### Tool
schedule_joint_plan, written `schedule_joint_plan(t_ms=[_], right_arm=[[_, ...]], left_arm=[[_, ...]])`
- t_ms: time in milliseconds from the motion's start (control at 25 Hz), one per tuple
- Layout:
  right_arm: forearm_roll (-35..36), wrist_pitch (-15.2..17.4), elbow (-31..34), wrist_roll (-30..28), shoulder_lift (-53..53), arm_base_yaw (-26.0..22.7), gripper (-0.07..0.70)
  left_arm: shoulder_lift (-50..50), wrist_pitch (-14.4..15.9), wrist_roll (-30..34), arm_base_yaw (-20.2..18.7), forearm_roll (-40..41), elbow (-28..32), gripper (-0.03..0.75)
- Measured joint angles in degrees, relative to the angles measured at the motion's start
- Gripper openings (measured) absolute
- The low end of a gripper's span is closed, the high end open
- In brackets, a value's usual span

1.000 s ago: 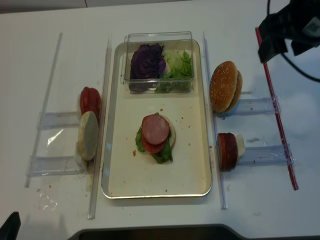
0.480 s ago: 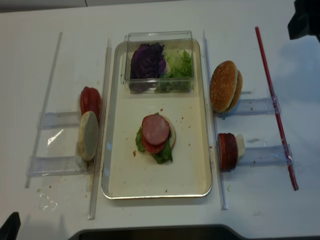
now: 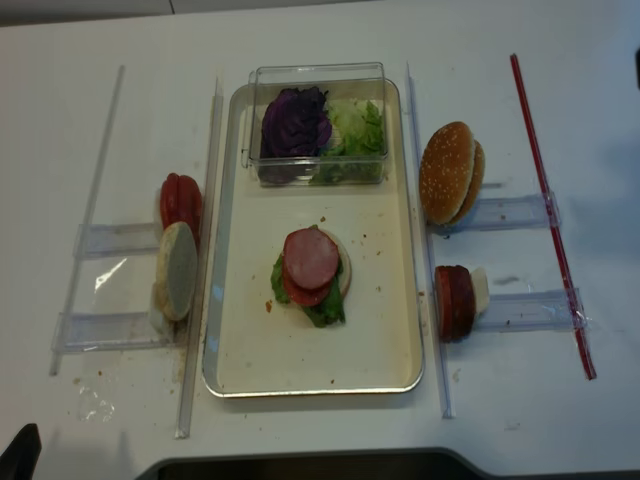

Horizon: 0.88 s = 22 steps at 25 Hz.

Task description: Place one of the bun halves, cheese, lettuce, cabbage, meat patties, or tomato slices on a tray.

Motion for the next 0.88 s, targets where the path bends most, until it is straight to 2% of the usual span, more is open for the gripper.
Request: schedule_joint_plan(t_ms=[440, 600, 760, 880], right_arm=[[-2.1, -1.8, 13.2, 0.6, -12.8, 0.0, 0.562], [-2.5, -4.2, 17.2, 0.6, -17.5, 0.0, 0.562], [-3.3, -8.3, 20.7, 0.6, -23.0, 0.0, 0.562], [-4.0, -9.6, 22.2, 0.7, -26.5, 0.0, 0.562]], left_arm=[[0.0, 0.0, 0.0, 0.0, 0.0, 0.0, 0.492], [0.0, 0.0, 0.0, 0.0, 0.0, 0.0, 0.492], [0.0, 0.0, 0.0, 0.0, 0.0, 0.0, 0.492], [0.0, 0.0, 0.0, 0.0, 0.0, 0.0, 0.492]])
